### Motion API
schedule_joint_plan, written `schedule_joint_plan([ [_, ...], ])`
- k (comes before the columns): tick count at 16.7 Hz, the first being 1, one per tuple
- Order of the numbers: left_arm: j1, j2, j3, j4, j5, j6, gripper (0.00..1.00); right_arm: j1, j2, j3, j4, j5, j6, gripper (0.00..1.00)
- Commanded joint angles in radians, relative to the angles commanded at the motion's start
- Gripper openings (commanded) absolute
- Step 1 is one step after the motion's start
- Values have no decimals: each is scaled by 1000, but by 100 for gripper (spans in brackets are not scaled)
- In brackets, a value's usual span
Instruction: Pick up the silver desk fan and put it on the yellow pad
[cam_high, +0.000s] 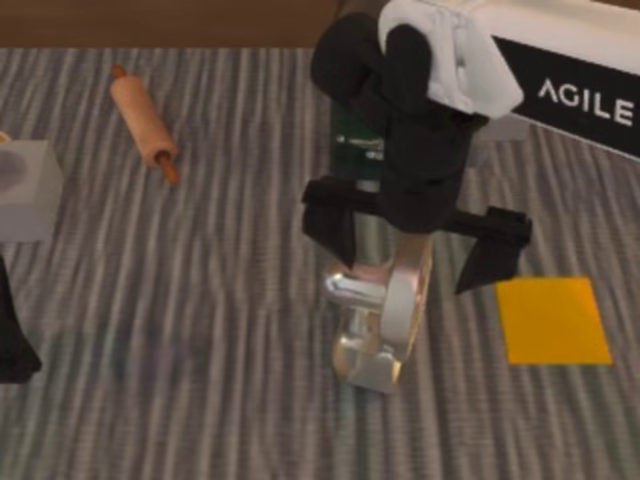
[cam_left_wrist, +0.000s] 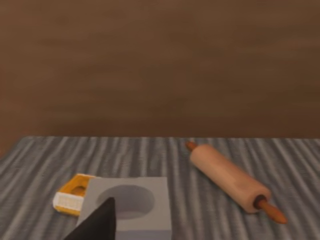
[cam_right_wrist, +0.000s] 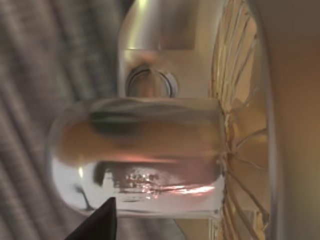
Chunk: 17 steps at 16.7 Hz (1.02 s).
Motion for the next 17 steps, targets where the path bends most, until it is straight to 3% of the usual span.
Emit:
schedule_joint_plan([
  [12,0,0,0,0,0,0,100,0,0,0,0,0,0,2],
  [17,0,0,0,0,0,0,100,0,0,0,0,0,0,0],
])
